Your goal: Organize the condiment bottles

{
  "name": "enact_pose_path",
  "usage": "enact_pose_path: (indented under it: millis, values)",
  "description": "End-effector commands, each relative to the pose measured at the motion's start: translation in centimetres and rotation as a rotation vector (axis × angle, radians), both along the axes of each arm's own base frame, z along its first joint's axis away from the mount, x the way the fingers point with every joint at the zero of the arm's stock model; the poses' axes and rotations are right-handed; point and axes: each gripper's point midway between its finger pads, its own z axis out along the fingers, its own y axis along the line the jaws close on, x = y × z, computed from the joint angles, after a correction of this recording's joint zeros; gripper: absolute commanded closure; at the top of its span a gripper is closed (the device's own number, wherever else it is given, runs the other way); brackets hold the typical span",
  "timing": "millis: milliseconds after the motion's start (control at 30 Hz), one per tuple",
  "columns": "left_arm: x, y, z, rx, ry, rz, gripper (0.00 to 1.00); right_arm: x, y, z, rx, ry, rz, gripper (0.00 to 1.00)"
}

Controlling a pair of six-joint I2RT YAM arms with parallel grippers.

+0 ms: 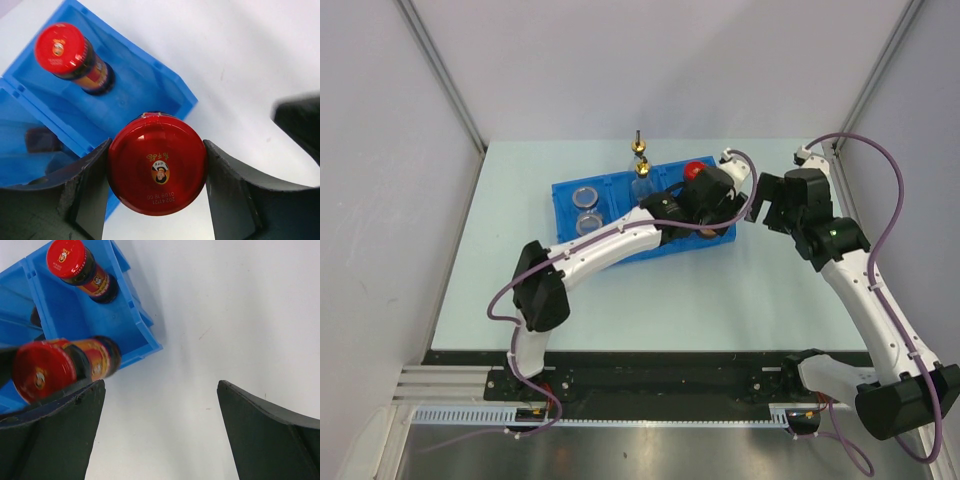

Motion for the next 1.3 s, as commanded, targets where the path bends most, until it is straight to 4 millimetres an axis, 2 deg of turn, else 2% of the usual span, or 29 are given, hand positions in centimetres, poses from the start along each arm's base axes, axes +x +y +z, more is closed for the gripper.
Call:
enact_pose_path:
  millis: [0, 167, 233, 367, 433, 633, 833, 933, 1033, 1067, 1133, 1167, 1267]
  values:
    - [5.1, 0.1, 7.8, -0.217, -0.152, 0.113, 1.00, -0.2, -0.2, 0.4, 0.006, -0.012, 0.002, 0.00]
    - [8.5, 1.0, 6.6, -0.251, -0.129, 0.182, 1.00, -0.2, -0.7, 0.3, -0.002, -0.008, -0.008, 0.00]
    - [9.1, 0.3, 5.6, -0.273, -0.094, 0.152, 1.00, -0.2, -1.0, 0.2, -0.010, -0.005, -0.017, 0.00]
    - [10.8, 0.1, 4.1, -0.316, -0.042, 0.133, 1.00, -0.8, -2.0, 0.3, -0.025, 0.000, -0.052, 0.00]
    - [11.4, -0.1, 2.9, -0.307, -0.026, 0.129, 1.00, -1.1, -2.3, 0.2, -0.029, 0.000, -0.063, 0.00]
    - [12.2, -0.6, 1.2, -0.294, -0.011, 0.125, 1.00, -1.8, -3.0, 0.0, -0.035, 0.003, -0.073, 0.00]
    - [12.3, -0.7, -0.3, -0.281, 0.012, 0.128, 1.00, -2.0, -2.9, -0.3, -0.018, 0.009, -0.069, 0.01]
    - [12.2, -0.9, -1.1, -0.270, 0.026, 0.121, 0.90, -1.9, -3.0, -0.5, -0.016, 0.012, -0.072, 0.00]
    - [12.1, -0.9, -1.9, -0.253, 0.040, 0.114, 0.68, -1.9, -2.9, -0.7, -0.013, 0.018, -0.071, 0.00]
    - [12.0, -0.9, -1.9, -0.248, 0.042, 0.105, 0.53, -1.9, -2.9, -0.7, -0.013, 0.017, -0.071, 0.00]
    - [12.0, -0.9, -2.2, -0.235, 0.041, 0.100, 0.42, -2.0, -2.9, -0.8, -0.012, 0.020, -0.070, 0.00]
    - [11.9, -0.8, -2.5, -0.226, 0.046, 0.100, 0.33, -2.0, -2.9, -0.7, -0.013, 0.018, -0.069, 0.00]
    - [11.8, -0.5, -2.8, -0.207, 0.045, 0.102, 0.17, -2.0, -2.9, -0.7, -0.011, 0.015, -0.071, 0.01]
